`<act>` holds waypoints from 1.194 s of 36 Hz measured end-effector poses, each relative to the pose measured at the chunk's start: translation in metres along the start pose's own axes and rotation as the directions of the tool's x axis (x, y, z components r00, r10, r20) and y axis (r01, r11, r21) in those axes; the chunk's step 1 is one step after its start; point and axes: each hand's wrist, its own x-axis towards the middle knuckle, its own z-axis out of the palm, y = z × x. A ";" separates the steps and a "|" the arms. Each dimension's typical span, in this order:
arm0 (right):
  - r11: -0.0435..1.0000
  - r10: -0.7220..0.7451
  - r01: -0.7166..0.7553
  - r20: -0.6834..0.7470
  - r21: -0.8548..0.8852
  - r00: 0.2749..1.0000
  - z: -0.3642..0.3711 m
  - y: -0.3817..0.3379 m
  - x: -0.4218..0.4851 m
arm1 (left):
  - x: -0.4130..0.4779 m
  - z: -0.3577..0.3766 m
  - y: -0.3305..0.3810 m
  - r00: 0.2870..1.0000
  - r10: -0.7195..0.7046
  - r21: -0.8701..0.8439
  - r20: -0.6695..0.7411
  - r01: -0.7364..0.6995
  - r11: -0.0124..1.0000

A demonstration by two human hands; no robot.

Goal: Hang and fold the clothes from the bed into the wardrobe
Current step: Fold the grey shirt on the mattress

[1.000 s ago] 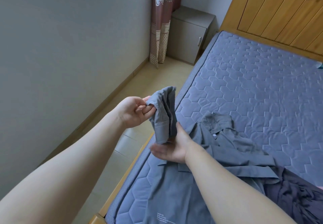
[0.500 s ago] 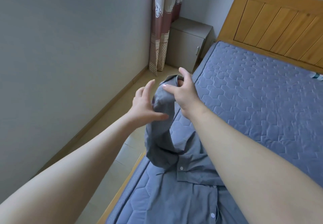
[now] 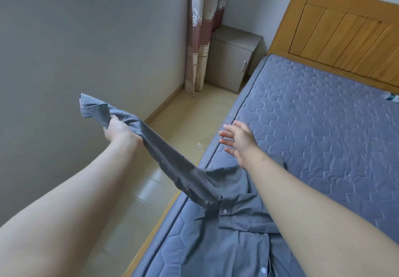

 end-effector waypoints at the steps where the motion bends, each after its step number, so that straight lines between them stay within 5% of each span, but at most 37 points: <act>1: 1.000 0.006 -0.006 -0.005 0.006 1.000 -0.001 0.002 0.001 | -0.002 -0.002 0.001 1.000 0.020 -0.014 -0.003 -0.020 1.000; 15: 0.997 0.052 -0.051 -0.017 0.058 0.999 -0.030 0.018 -0.005 | -0.051 0.006 -0.046 0.882 0.058 0.342 0.468 -0.241 0.908; 19: 0.990 0.033 -0.041 0.059 0.135 0.998 -0.059 0.020 -0.014 | -0.105 0.012 -0.089 0.701 0.073 0.370 0.709 -0.458 0.808; 23: 0.973 -0.020 0.001 0.079 0.233 0.997 -0.093 0.015 -0.018 | -0.150 0.014 -0.145 0.472 -0.111 0.443 0.875 -0.686 0.577; 27: 0.968 -0.020 0.030 -0.044 0.248 0.999 -0.143 0.018 -0.019 | -0.197 0.017 -0.194 0.367 -0.289 0.461 0.884 -0.781 0.420; 31: 0.989 -0.006 0.030 -0.164 0.142 0.986 -0.195 0.034 -0.019 | -0.233 0.020 -0.252 0.354 -0.411 0.491 0.840 -0.818 0.299; 37: 0.985 0.049 0.036 -0.467 0.170 0.883 -0.288 0.075 -0.006 | -0.272 0.015 -0.327 0.222 -0.587 0.445 0.779 -0.854 0.268; 43: 0.995 0.084 -0.098 -0.533 0.002 0.842 -0.374 0.156 0.018 | -0.250 -0.015 -0.382 0.335 -0.681 0.563 0.651 -0.815 0.139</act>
